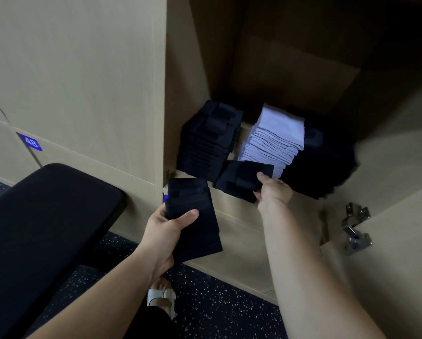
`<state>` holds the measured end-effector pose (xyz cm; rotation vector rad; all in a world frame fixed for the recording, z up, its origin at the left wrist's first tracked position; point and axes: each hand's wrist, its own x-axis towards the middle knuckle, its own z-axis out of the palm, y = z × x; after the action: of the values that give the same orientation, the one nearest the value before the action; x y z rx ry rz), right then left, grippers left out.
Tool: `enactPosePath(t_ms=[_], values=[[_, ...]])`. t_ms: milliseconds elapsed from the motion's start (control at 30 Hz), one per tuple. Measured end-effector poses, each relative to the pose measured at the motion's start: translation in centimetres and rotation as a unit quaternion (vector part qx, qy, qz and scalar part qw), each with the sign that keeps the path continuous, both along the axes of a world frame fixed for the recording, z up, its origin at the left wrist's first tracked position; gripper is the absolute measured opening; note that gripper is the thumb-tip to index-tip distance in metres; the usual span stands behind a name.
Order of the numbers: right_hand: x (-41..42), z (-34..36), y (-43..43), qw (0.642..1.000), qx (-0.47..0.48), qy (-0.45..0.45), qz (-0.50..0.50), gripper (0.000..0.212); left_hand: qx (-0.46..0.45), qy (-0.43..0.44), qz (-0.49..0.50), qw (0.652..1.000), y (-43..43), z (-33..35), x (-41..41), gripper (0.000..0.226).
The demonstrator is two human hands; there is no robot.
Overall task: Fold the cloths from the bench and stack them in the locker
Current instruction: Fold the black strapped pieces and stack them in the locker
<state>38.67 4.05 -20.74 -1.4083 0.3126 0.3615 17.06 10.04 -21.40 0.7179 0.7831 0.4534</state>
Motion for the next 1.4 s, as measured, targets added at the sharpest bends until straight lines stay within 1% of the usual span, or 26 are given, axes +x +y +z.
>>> enactPosePath(t_ms=[133,233,367,400,467,500,567,600,733,767,800,867,900,933,967,1033,1067,1100,1167,1200,1233,1267,1300,1400], values=[[-0.1,-0.7,0.7,1.000,-0.016,0.000,-0.004,0.025,-0.002,-0.003,0.001,1.000,0.3,-0.4,0.2,0.030],[0.1,-1.3,0.6,0.999,-0.042,-0.007,0.001,0.017,-0.006,-0.007,-0.001,1.000,0.5,-0.5,0.1,0.031],[0.2,-2.1,0.7,0.997,-0.075,-0.017,-0.003,0.030,-0.010,-0.009,-0.004,1.000,0.6,-0.6,-0.1,0.034],[0.2,-2.3,0.7,0.997,-0.080,-0.019,-0.002,0.031,-0.011,-0.009,-0.006,1.000,0.5,-0.6,-0.1,0.035],[0.4,-2.8,0.7,0.991,-0.120,-0.051,0.012,0.025,-0.014,-0.010,-0.008,1.000,0.3,-0.6,-0.1,0.035],[0.5,-3.1,0.6,0.982,-0.166,-0.081,0.029,0.025,-0.015,-0.011,-0.010,1.000,0.2,-0.5,-0.1,0.035],[0.5,-3.3,0.2,0.951,-0.266,-0.141,0.066,0.027,-0.017,-0.015,-0.012,1.000,0.2,-0.4,-0.2,0.035],[0.5,-3.3,0.0,0.937,-0.301,-0.161,0.080,0.030,-0.017,-0.017,-0.013,1.000,0.1,-0.3,-0.3,0.034],[-0.2,-2.4,-1.1,0.898,-0.379,-0.192,0.117,0.037,-0.012,-0.027,-0.007,1.000,-0.1,0.5,-1.0,0.031],[-0.8,-1.9,-1.4,0.892,-0.385,-0.205,0.122,0.036,-0.010,-0.029,-0.005,1.000,-0.2,0.8,-1.2,0.029],[-1.7,-1.2,-1.7,0.896,-0.368,-0.214,0.126,0.034,-0.005,-0.031,-0.003,1.000,-0.3,1.2,-1.4,0.026],[-4.5,0.5,-2.7,0.928,-0.262,-0.213,0.156,0.023,0.002,-0.032,0.001,0.999,-0.6,2.0,-1.8,0.022],[-6.4,1.6,-3.4,0.935,-0.208,-0.217,0.191,0.017,0.005,-0.031,0.002,1.000,-0.8,2.4,-2.0,0.021],[-8.3,2.5,-4.1,0.930,-0.171,-0.224,0.237,0.011,0.008,-0.030,0.004,1.000,-1.1,2.9,-2.3,0.018],[-10.3,3.3,-4.7,0.918,-0.149,-0.232,0.286,0.007,0.013,-0.029,0.006,0.999,-1.4,3.4,-2.6,0.017],[-13.5,4.0,-5.7,0.896,-0.125,-0.240,0.353,0.009,0.022,-0.021,0.015,0.999,-2.1,4.3,-3.1,0.023],[-14.8,3.9,-6.1,0.889,-0.129,-0.248,0.363,0.015,0.027,-0.011,0.019,0.999,-2.5,4.8,-3.4,0.029],[-15.8,3.8,-6.3,0.880,-0.155,-0.265,0.362,0.021,0.033,0.000,0.024,0.999,-2.8,5.1,-3.7,0.036],[-17.7,3.9,-6.9,0.847,-0.243,-0.327,0.342,0.034,0.041,0.022,0.035,0.998,-3.5,5.5,-4.4,0.046],[-18.5,4.1,-7.1,0.832,-0.269,-0.354,0.331,0.043,0.039,0.029,0.043,0.998,-3.8,5.8,-4.7,0.050],[-19.3,4.5,-7.3,0.826,-0.275,-0.371,0.324,0.049,0.033,0.031,0.052,0.998,-4.1,6.1,-5.1,0.054],[-19.9,4.9,-7.5,0.825,-0.275,-0.380,0.315,0.048,0.026,0.031,0.058,0.997,-4.4,6.4,-5.4,0.058],[-20.3,5.3,-7.5,0.826,-0.277,-0.384,0.306,0.043,0.019,0.030,0.064,0.997,-4.7,6.9,-5.7,0.059],[-21.0,6.5,-7.5,0.823,-0.288,-0.375,0.315,0.027,-0.005,0.018,0.074,0.997,-5.6,8.7,-6.7,0.050]])
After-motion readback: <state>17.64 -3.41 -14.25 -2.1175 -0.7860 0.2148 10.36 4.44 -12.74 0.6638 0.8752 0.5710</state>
